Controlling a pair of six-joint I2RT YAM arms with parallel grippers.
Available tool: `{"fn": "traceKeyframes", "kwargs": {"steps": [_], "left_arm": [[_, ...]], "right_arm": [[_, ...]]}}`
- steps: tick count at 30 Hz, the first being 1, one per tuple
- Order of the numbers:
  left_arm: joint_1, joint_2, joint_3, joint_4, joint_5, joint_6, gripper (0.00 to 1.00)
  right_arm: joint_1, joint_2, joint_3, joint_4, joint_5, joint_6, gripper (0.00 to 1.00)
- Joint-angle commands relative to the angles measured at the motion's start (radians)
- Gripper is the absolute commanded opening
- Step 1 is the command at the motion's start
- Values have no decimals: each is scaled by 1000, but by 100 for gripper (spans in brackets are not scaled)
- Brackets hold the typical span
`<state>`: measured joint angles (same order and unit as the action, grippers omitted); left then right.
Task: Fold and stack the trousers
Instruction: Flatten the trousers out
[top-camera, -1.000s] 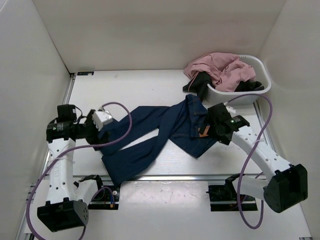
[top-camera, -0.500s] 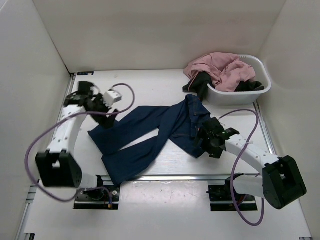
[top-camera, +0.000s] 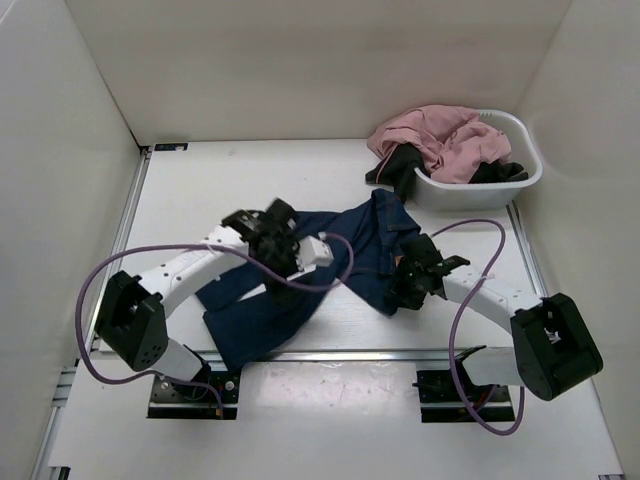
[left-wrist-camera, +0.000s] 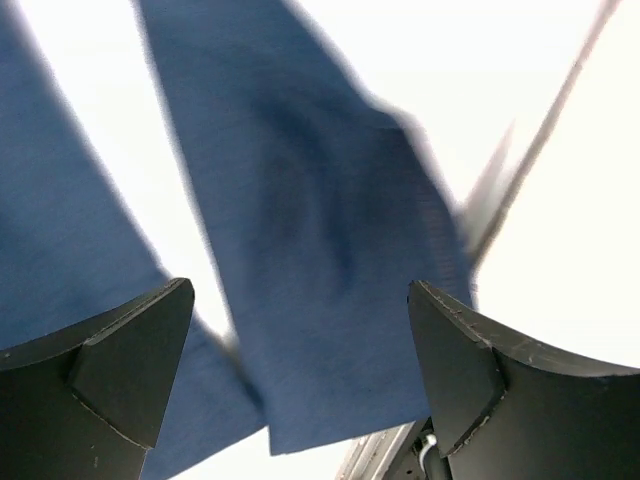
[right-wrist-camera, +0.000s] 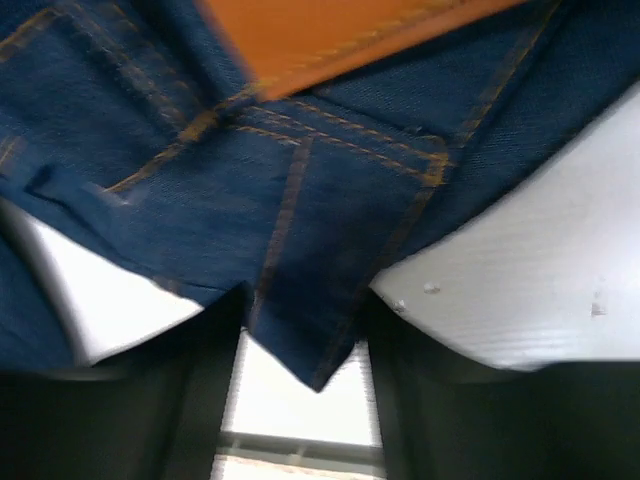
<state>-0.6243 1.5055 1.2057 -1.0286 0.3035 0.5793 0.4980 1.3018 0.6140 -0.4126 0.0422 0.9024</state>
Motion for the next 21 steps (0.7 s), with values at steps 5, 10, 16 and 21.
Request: {"fn": "traceKeyframes", "kwargs": {"steps": [5, 10, 16, 21], "left_arm": [[-300, 1, -184, 71, -211, 7, 100], [-318, 61, -231, 156, -277, 7, 100], [-318, 71, -368, 258, -265, -2, 100], [-328, 72, -383, 269, -182, -21, 100]], "right_arm": [[-47, -33, -34, -98, 47, 70, 2], [-92, -143, 27, -333, 149, 26, 0], [-92, -202, 36, -385, 172, -3, 0], [-92, -202, 47, -394, 196, -13, 0]]}}
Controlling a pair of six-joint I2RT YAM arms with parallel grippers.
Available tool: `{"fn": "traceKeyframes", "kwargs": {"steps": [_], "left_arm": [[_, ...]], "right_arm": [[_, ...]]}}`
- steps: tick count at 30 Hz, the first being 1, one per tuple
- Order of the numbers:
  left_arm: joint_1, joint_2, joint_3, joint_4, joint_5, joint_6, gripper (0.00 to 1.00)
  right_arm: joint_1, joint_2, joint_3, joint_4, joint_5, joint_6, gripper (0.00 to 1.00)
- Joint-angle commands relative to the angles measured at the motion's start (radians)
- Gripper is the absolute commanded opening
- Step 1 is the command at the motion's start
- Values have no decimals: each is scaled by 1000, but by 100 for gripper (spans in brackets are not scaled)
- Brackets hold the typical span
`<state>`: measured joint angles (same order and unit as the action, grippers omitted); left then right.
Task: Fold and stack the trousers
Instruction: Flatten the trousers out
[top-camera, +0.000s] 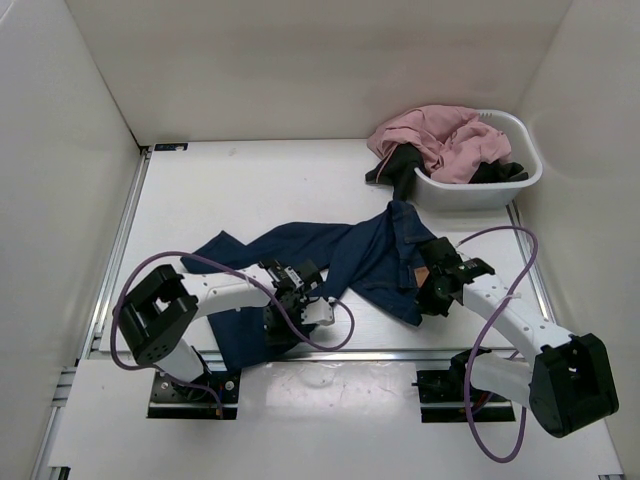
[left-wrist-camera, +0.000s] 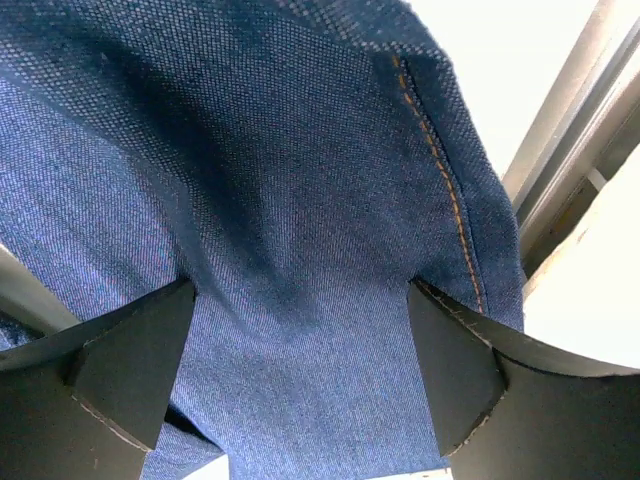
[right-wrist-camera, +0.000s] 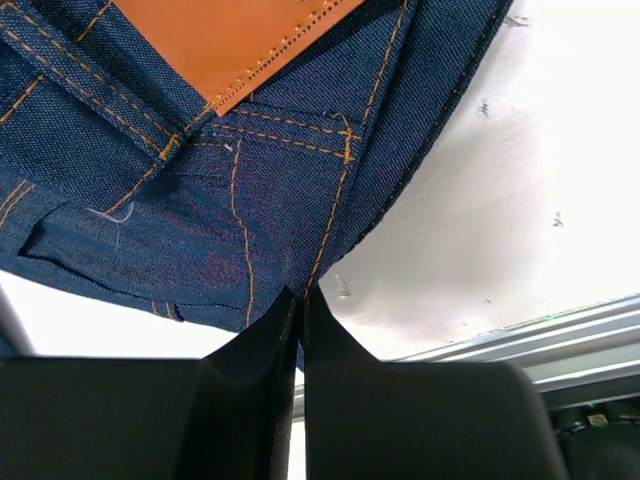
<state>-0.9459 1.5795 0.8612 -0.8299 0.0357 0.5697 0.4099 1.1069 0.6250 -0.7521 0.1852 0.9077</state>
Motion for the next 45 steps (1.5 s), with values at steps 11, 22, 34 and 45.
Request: {"fn": "traceKeyframes", "kwargs": {"steps": [11, 22, 34, 45], "left_arm": [[-21, -53, -79, 54, -37, -45, 14], [481, -74, 856, -221, 55, 180, 14], [814, 504, 1412, -264, 113, -5, 100], [806, -316, 272, -184, 41, 508, 100]], "right_arm": [[-3, -18, 45, -69, 83, -30, 0], [-3, -94, 25, -138, -41, -188, 0], [-3, -119, 93, -104, -191, -260, 0], [-3, -65, 170, -112, -148, -294, 0]]}}
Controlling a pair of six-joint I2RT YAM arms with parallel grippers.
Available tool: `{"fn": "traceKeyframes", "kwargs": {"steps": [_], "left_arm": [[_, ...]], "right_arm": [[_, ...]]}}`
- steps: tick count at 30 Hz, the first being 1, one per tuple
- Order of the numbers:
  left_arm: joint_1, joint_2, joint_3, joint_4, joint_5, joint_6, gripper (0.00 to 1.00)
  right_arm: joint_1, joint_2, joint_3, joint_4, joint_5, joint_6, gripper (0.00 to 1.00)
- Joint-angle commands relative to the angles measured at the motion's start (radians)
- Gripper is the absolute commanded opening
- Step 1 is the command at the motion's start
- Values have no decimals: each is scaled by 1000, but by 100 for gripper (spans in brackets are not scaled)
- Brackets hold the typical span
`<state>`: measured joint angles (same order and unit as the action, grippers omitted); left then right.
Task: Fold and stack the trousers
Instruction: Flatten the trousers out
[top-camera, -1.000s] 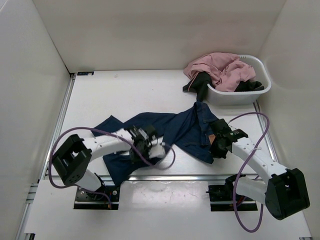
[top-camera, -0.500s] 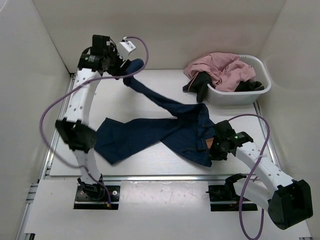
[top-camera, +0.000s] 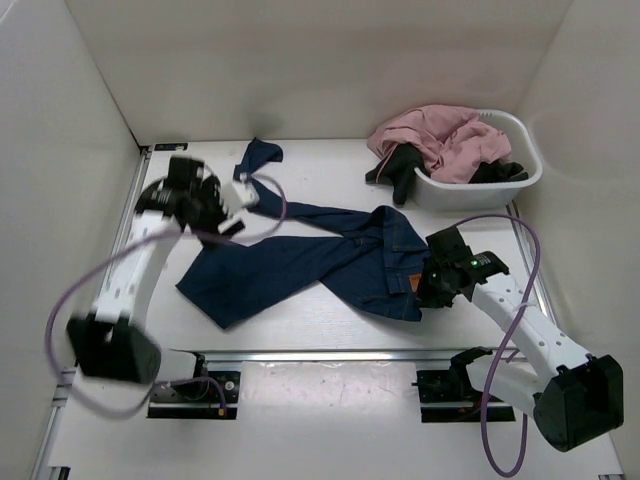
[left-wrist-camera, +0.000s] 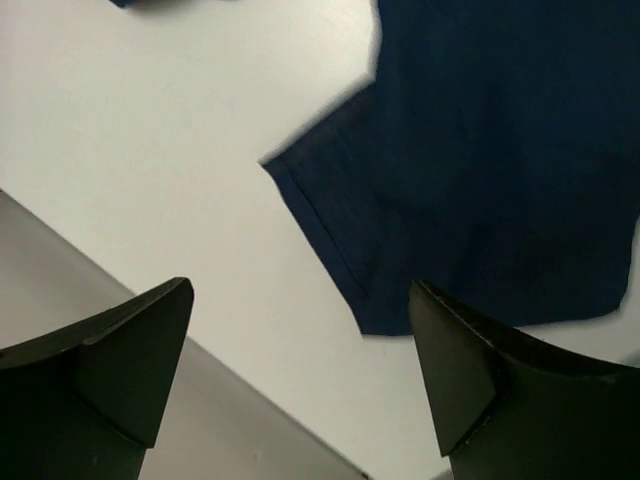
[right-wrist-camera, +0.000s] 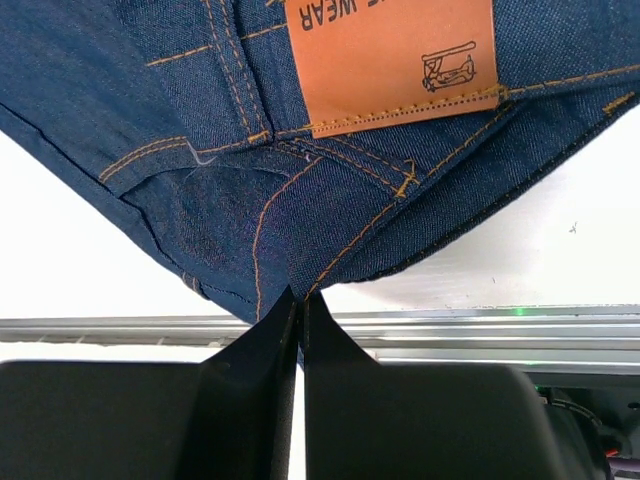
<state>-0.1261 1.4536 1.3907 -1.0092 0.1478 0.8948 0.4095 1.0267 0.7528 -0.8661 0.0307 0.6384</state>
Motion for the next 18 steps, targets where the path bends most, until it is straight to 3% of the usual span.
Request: {"fn": "traceKeyframes", "kwargs": {"steps": [1, 6, 8, 10, 12, 17, 18], "left_arm": [[-14, -215, -324, -5, -83, 196, 100], [-43, -274, -551, -17, -79, 188, 100], [-53, -274, -631, 50, -79, 161, 100], [-96, -259, -683, 156, -167, 77, 100], [-106, -217, -708, 262, -206, 35, 100], [-106, -115, -694, 354, -217, -109, 100], [-106, -90, -685, 354, -217, -137, 92]], "right_arm": [[-3, 15, 42, 15, 6, -25, 0], [-3, 15, 19, 24, -3, -25, 0], [-3, 15, 19, 24, 8, -25, 0], [-3, 4, -4, 24, 8, -16, 0], [-3, -7, -13, 24, 17, -16, 0], [-3, -27, -33, 33, 28, 13, 0], [-3, -27, -43, 33, 28, 14, 0]]}}
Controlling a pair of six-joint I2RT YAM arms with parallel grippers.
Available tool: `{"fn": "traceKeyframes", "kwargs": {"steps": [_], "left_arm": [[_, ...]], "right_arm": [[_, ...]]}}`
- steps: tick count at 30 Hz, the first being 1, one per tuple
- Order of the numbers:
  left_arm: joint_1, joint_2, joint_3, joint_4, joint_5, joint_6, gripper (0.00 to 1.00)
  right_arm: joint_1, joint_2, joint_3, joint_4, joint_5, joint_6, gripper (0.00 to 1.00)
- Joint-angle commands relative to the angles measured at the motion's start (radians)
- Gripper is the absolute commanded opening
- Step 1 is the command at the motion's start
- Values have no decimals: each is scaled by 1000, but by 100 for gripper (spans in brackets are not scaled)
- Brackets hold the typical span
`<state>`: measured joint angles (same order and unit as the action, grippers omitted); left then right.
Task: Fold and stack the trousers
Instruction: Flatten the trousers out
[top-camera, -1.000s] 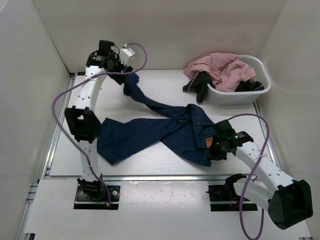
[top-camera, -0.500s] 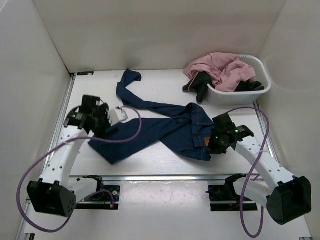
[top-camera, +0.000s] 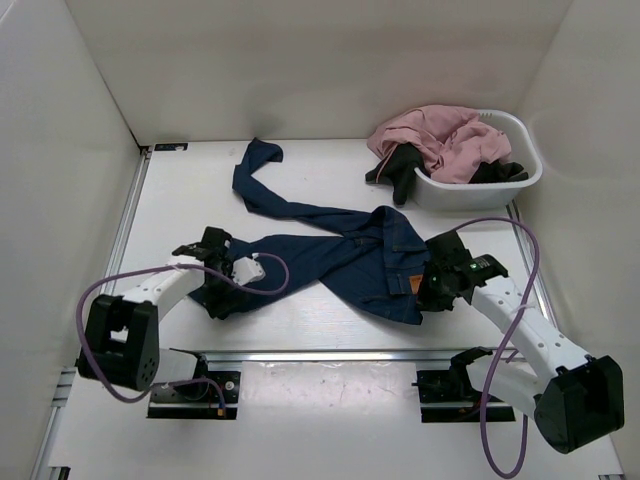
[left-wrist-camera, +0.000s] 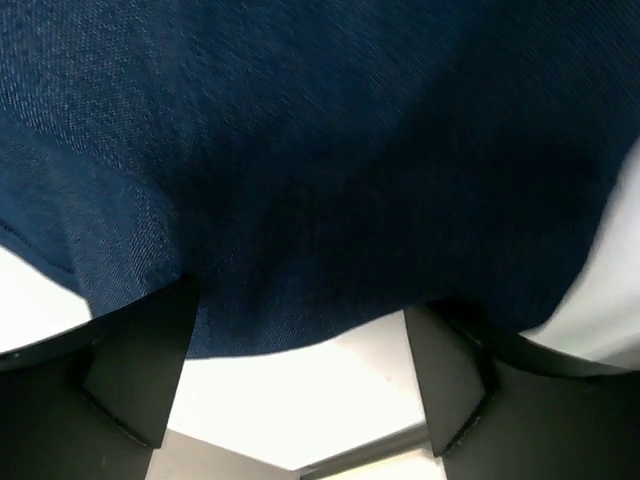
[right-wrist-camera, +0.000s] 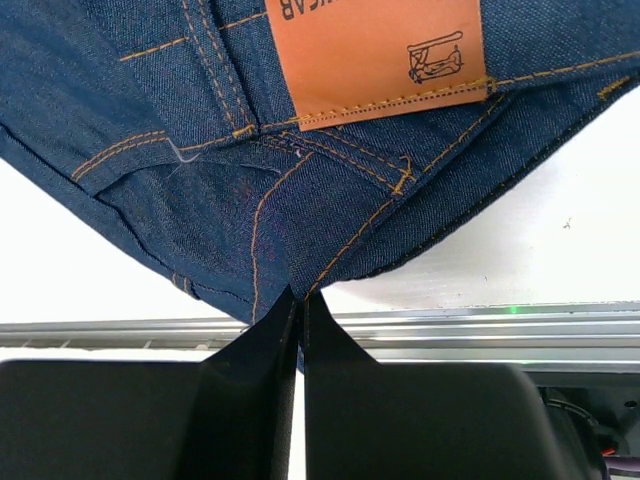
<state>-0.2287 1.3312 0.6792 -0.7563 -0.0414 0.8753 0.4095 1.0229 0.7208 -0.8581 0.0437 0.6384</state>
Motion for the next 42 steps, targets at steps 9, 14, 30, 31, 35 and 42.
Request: {"fn": "traceKeyframes", "kwargs": {"steps": [9, 14, 30, 31, 35, 42], "left_arm": [[82, -134, 170, -88, 50, -136, 14], [209, -288, 419, -247, 98, 34, 14], [273, 549, 1117, -491, 172, -42, 33], [287, 621, 1164, -520, 182, -95, 39], [334, 841, 1416, -555, 247, -258, 66], [309, 348, 998, -309, 290, -189, 100]], "right_arm": [[-3, -59, 49, -42, 13, -5, 0], [-3, -156, 156, -179, 50, -31, 0], [-3, -152, 218, -349, 220, -72, 0], [-3, -139, 194, -335, 220, -81, 0], [-3, -129, 169, -263, 176, -72, 0], [-12, -139, 145, -229, 147, -54, 0]]}}
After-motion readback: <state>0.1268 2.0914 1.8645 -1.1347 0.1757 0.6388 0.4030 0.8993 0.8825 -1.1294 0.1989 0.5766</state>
